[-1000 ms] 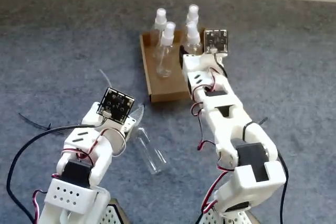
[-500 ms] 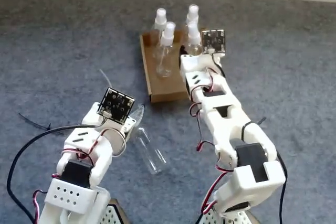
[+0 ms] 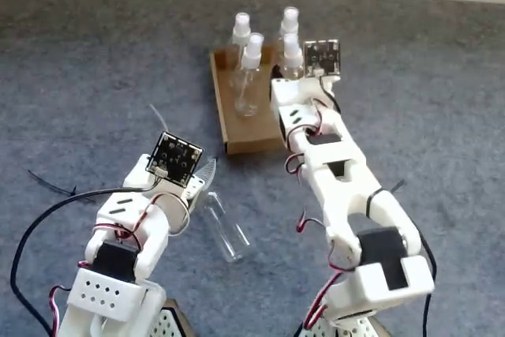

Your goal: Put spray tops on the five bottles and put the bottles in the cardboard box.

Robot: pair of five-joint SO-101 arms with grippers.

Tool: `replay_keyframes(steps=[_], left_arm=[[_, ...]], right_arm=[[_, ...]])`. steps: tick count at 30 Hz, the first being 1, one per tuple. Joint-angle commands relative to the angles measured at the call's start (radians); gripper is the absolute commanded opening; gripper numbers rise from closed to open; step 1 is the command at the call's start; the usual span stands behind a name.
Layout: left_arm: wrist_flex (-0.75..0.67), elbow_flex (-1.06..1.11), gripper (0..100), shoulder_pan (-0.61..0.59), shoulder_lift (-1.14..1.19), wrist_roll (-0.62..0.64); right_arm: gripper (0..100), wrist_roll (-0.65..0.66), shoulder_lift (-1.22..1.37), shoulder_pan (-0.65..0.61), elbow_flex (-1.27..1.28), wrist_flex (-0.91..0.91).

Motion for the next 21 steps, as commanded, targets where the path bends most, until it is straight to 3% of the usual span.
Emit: replay_keyframes(steps=[1, 6, 13, 17, 21], left_arm=[[-0.028, -0.007, 20, -0.012, 0.001, -0.008], [-0.028, -0.007, 20, -0.012, 0.001, -0.008], [-0.029, -0.010, 20, -0.021, 0.001, -0.009], [-0.054, -0.084, 20, -0.160, 0.004, -0.005], [-0.051, -0.171, 20, -0.366, 0.025, -0.006]], right_arm=[[25.4, 0.009, -0.130, -0.001, -0.019, 0.059], [25.3, 0.009, -0.275, 0.001, -0.038, 0.268], [25.3, 0.009, -0.484, -0.047, -0.154, 0.860], [25.3, 0.009, -0.513, -0.173, -0.179, 1.141], [25.3, 0.003, -0.461, -0.346, -0.174, 1.259]])
